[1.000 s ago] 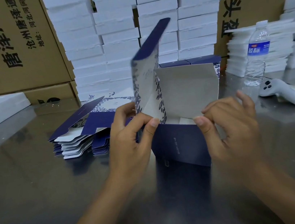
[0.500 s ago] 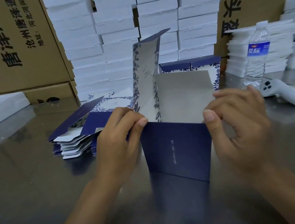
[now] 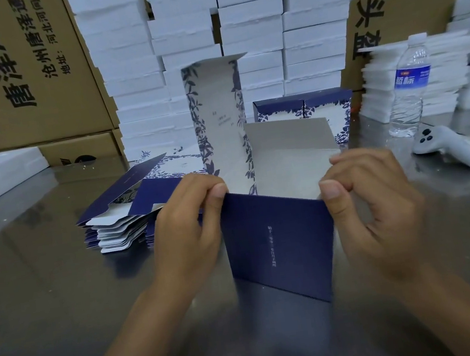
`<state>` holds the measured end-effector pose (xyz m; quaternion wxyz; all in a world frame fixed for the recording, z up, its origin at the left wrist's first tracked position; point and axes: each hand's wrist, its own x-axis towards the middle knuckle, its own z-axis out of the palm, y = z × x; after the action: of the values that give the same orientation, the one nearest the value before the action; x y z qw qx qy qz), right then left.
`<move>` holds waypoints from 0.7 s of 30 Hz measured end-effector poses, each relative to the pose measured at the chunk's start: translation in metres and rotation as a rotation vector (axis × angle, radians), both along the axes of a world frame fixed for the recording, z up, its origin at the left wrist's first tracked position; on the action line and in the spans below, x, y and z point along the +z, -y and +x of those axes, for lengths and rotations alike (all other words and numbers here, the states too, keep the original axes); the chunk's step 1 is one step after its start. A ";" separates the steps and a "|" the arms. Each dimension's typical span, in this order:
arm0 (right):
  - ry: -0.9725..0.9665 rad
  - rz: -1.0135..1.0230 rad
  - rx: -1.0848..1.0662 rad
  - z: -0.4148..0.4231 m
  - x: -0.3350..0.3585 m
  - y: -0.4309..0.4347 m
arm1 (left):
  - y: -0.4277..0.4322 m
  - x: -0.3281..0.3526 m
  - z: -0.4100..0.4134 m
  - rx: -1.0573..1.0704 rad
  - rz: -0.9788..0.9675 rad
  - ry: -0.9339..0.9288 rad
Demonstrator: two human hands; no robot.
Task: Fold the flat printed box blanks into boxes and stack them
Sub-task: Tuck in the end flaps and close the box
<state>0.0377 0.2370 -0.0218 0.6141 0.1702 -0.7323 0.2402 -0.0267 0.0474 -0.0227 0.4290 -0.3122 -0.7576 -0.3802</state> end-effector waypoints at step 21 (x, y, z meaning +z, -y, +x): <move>0.792 -0.866 0.587 -0.003 0.014 0.001 | -0.003 0.004 0.002 -0.506 0.554 0.632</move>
<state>0.0348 0.2358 -0.0079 0.2201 -0.0010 -0.6630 0.7155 -0.0252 0.0504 -0.0189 0.1392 -0.2300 -0.6214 -0.7359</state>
